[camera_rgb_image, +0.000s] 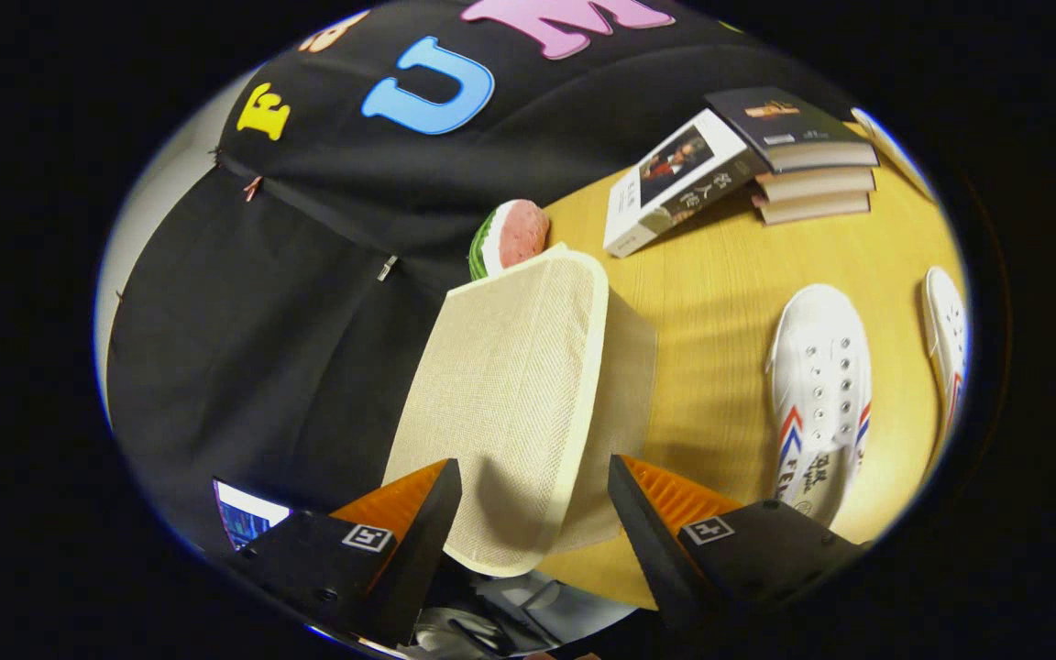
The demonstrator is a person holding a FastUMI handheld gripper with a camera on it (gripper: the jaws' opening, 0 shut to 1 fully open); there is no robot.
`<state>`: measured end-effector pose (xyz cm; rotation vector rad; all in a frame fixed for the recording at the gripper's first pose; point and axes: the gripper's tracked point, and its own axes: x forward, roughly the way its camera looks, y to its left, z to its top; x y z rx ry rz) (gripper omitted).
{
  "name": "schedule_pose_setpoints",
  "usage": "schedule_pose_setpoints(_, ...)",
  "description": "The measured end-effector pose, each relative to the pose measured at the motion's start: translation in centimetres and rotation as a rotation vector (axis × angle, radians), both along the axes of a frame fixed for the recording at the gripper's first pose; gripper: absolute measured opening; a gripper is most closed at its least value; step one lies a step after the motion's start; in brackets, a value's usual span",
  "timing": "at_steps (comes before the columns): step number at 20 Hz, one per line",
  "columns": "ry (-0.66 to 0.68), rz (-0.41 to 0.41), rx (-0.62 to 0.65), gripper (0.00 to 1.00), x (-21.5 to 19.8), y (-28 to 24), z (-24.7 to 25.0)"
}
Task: Open the storage box then place both shoes into the box .Put the left shoe in first, then the right shoe, with the right side of both shoes facing outward in a uniform manner.
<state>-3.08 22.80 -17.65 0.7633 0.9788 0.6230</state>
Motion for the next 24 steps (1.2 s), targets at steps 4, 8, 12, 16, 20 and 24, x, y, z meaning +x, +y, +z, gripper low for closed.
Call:
schedule_pose_setpoints(4, 0.074, 0.038, 0.068, 0.97, -0.4, 2.4, -0.6)
schedule_pose_setpoints(8, 0.11, 0.052, 0.048, 0.76, -0.5, 2.8, -1.5)
schedule_pose_setpoints(12, 0.18, 0.054, 0.048, 0.59, -0.8, 2.6, -1.8)
schedule_pose_setpoints(16, 0.232, 0.065, 0.077, 0.37, -0.9, 2.5, -1.3)
schedule_pose_setpoints(20, 0.189, 0.086, 0.04, 0.08, -0.8, 1.9, -0.8)
schedule_pose_setpoints(24, 0.164, 0.077, 0.037, 0.05, -0.7, 2.0, -0.2)
